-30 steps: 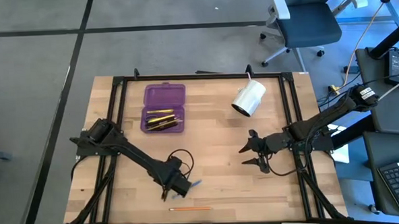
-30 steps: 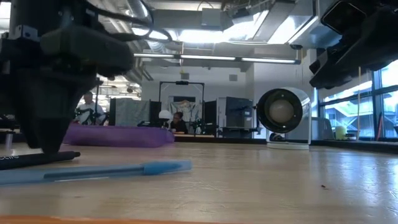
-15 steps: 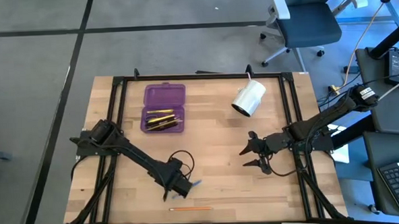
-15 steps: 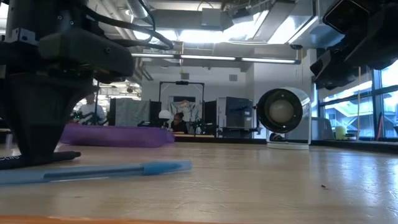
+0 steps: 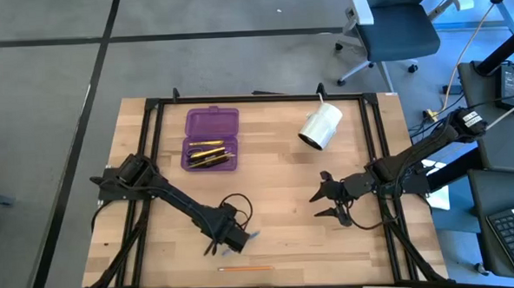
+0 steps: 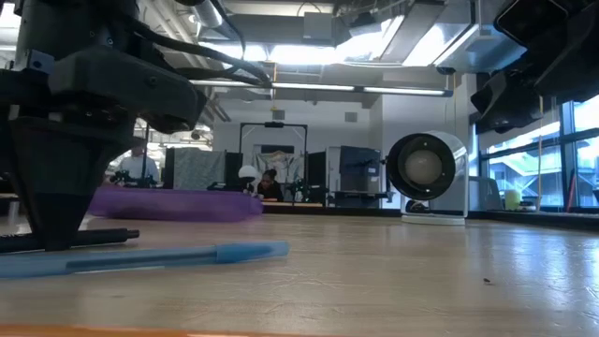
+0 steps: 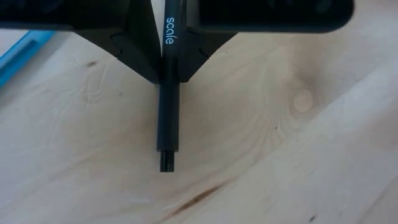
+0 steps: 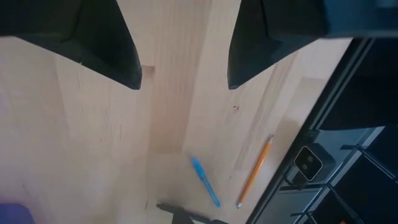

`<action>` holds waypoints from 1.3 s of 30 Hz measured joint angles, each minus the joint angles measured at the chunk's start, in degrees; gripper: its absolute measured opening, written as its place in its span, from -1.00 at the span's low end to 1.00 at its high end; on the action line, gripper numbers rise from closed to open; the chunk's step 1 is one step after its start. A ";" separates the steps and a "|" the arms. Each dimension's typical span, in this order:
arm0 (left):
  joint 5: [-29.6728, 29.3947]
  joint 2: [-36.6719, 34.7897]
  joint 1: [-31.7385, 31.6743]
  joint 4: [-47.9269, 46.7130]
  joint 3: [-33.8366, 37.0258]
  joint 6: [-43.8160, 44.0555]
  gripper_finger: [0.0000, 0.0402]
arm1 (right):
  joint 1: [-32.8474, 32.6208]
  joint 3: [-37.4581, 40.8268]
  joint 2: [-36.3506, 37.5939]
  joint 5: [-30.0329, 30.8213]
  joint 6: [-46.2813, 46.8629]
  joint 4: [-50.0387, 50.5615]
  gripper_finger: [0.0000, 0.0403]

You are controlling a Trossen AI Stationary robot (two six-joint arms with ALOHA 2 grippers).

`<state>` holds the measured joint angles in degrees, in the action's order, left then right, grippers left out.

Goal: Pick & place school supplies into a supply box
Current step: Put the black pen into the purple box organizer

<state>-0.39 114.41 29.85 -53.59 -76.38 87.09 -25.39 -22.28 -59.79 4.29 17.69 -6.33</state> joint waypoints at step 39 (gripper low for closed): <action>-18.48 -15.09 -36.26 -10.49 1.00 -74.48 -0.90 | 0.04 0.00 0.00 0.17 -1.38 1.03 0.20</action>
<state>-18.87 99.33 -6.41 -64.09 -75.38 12.62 -25.34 -22.28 -59.79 4.47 16.31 -5.30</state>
